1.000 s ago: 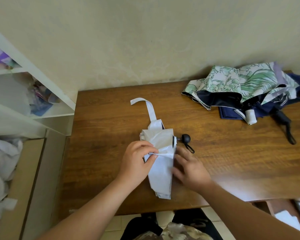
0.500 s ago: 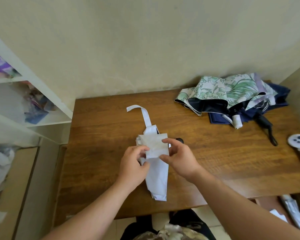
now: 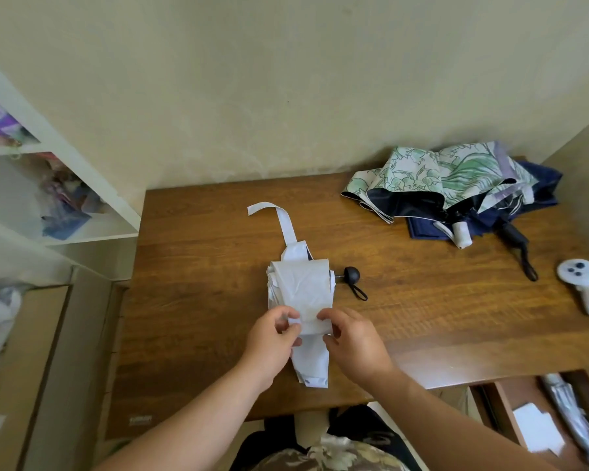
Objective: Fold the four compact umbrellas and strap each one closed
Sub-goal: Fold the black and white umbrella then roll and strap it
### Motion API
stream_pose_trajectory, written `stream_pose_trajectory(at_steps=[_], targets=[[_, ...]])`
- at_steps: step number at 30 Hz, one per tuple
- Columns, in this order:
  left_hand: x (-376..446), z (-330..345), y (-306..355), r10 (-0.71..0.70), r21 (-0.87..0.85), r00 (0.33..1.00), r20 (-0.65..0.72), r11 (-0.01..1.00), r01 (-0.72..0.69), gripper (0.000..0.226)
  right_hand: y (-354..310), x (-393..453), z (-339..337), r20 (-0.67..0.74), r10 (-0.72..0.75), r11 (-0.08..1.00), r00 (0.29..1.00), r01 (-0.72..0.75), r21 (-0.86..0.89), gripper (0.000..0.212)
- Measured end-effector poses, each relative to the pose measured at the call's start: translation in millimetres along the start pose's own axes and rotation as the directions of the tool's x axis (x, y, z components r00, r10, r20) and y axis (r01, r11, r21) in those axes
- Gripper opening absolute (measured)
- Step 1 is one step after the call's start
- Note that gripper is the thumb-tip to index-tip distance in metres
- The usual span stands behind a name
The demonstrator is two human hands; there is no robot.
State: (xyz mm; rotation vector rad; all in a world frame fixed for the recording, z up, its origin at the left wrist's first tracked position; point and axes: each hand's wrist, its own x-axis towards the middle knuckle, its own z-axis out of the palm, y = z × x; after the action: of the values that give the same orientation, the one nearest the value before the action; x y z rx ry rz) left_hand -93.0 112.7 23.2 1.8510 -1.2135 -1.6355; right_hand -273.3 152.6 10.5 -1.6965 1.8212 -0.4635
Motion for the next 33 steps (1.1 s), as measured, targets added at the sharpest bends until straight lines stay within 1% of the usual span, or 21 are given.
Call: stream_pose_trajectory(at_steps=[2,4,7,9,12,14,15,16,18,19,20,21,23,26,28,31,33], targets=[[2,0,-8,0.022,0.081,0.999,-0.044,0.997,-0.018,0.015,6,-2,12,-0.025,-0.084,0.989,0.996,0.080,-0.124,0.045],[4,-1,-16,0.051,0.174,0.997,-0.058,0.984,-0.040,0.015,11,-3,22,-0.016,-0.122,0.967,0.992,0.115,-0.227,0.039],[7,-3,-27,0.117,0.338,0.993,-0.021,0.935,-0.103,0.017,17,-6,33,0.050,-0.131,0.928,0.990,0.141,-0.346,0.030],[9,-4,-34,0.149,0.441,0.989,0.011,0.887,-0.139,0.021,22,-8,38,0.081,-0.149,0.900,0.986,0.169,-0.401,0.032],[12,-4,-43,0.166,0.549,0.982,0.086,0.815,-0.186,0.026,21,-11,37,0.118,-0.182,0.843,0.976,0.217,-0.492,0.036],[12,-5,-43,0.181,0.664,0.975,0.125,0.715,-0.218,0.027,18,-12,35,0.160,-0.227,0.791,0.961,0.277,-0.545,0.035],[13,-5,-39,0.219,0.722,0.967,0.133,0.647,-0.246,0.027,17,-12,34,0.182,-0.244,0.772,0.953,0.304,-0.558,0.033],[16,-4,-34,0.289,0.760,0.947,0.138,0.583,-0.289,0.028,17,-12,33,0.206,-0.253,0.759,0.945,0.326,-0.564,0.031],[23,-2,-19,0.460,0.800,0.870,0.179,0.446,-0.401,0.036,20,-8,35,0.260,-0.251,0.739,0.933,0.358,-0.571,0.026],[28,1,-10,0.518,0.810,0.824,0.228,0.369,-0.456,0.044,22,-6,37,0.285,-0.243,0.730,0.927,0.369,-0.576,0.025],[33,3,-1,0.545,0.811,0.785,0.293,0.293,-0.506,0.052,24,-4,38,0.304,-0.237,0.721,0.923,0.377,-0.581,0.023],[38,6,9,0.534,0.805,0.767,0.356,0.242,-0.542,0.061,25,-2,40,0.314,-0.234,0.715,0.920,0.381,-0.586,0.021],[45,11,24,0.433,0.800,0.792,0.430,0.223,-0.557,0.071,26,0,44,0.328,-0.229,0.712,0.916,0.388,-0.585,0.022],[55,12,25,0.327,0.823,0.821,0.469,0.175,-0.540,0.071,29,-1,50,0.353,-0.224,0.717,0.909,0.399,-0.572,0.028],[59,12,21,0.312,0.832,0.824,0.473,0.150,-0.534,0.065,33,-4,54,0.344,-0.244,0.724,0.907,0.406,-0.557,0.028],[61,13,11,0.339,0.838,0.801,0.493,0.064,-0.542,0.053,40,-7,56,0.316,-0.284,0.751,0.905,0.415,-0.513,0.029],[62,13,-1,0.353,0.833,0.792,0.498,0.059,-0.550,0.056,44,-10,56,0.288,-0.303,0.788,0.908,0.409,-0.461,0.033]])
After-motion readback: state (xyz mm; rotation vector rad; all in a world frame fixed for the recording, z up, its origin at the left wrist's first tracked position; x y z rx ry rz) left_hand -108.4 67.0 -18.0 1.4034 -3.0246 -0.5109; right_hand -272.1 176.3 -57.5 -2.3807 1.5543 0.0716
